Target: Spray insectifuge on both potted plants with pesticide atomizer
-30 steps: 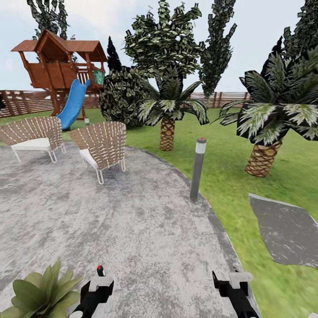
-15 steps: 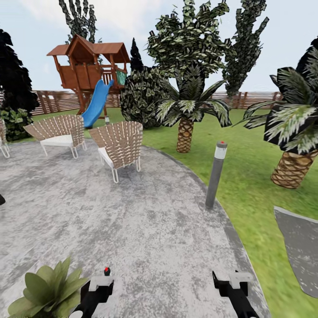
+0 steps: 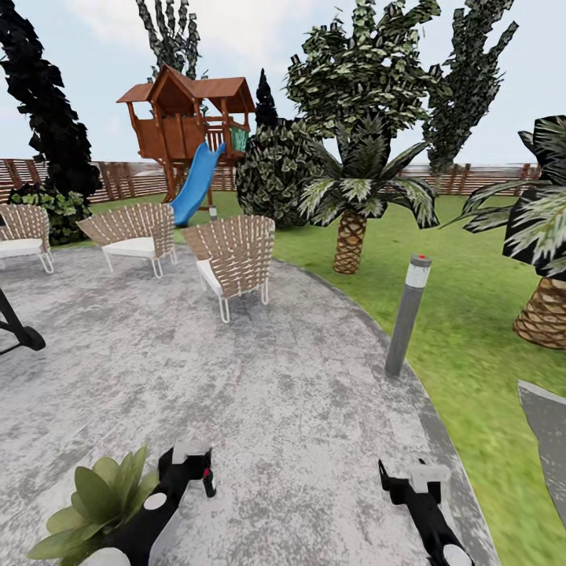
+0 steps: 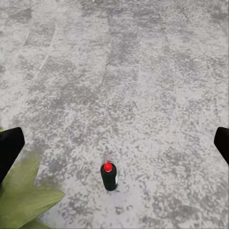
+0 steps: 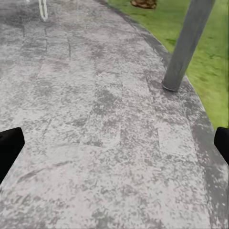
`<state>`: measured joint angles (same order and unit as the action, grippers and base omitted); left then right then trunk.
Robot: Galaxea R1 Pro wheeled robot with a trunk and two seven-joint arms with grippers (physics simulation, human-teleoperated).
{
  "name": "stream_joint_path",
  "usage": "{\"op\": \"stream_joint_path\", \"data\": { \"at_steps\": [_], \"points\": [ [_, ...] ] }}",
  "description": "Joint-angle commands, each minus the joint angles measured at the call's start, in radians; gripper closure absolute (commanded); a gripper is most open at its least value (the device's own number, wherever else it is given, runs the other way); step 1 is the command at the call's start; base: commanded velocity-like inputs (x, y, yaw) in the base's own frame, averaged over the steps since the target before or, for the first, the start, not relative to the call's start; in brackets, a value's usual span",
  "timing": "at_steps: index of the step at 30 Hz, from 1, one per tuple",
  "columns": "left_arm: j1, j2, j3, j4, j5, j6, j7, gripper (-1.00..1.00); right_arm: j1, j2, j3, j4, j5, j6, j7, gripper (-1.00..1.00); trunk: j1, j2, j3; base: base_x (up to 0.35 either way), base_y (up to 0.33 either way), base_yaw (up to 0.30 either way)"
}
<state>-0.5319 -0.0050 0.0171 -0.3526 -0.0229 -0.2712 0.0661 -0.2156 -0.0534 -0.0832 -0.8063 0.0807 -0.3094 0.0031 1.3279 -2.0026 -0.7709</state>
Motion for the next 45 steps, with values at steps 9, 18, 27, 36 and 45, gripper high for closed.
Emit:
{"op": "stream_joint_path", "data": {
  "at_steps": [9, 18, 27, 36, 45],
  "points": [
    [-0.037, 0.0, -0.002, -0.003, -0.009, -0.013, 0.01, -1.0, -0.032, 0.001, -0.003, -0.359, 0.004, 0.347, 0.002, -1.0, 0.0, 0.0, -0.001, 0.0, 0.0, 0.002],
    [-0.037, 0.0, -0.002, -0.001, -0.009, -0.015, -0.001, -1.0, -0.034, -0.001, -0.004, -0.389, 0.007, 0.4, 0.002, -1.0, 0.0, 0.0, -0.002, 0.0, 0.0, 0.001],
    [-0.037, 0.0, -0.002, 0.004, -0.009, -0.016, -0.002, -1.0, -0.034, 0.0, -0.004, -0.389, 0.007, 0.401, 0.0, -1.0, 0.034, -0.063, -0.042, 0.0, 0.0, 0.083],
    [-0.038, 0.001, -0.002, 0.006, -0.011, -0.016, -0.002, -1.0, -0.034, 0.001, -0.004, -0.388, 0.006, 0.4, 0.0, -1.0, 0.069, -0.126, -0.083, 0.0, 0.0, 0.106],
    [-0.039, 0.0, -0.002, 0.006, -0.011, -0.016, -0.002, -1.0, -0.034, 0.003, -0.004, -0.389, 0.004, 0.398, 0.0, -1.0, 0.103, -0.189, -0.125, 0.0, 0.0, -0.097]
  ]
}}
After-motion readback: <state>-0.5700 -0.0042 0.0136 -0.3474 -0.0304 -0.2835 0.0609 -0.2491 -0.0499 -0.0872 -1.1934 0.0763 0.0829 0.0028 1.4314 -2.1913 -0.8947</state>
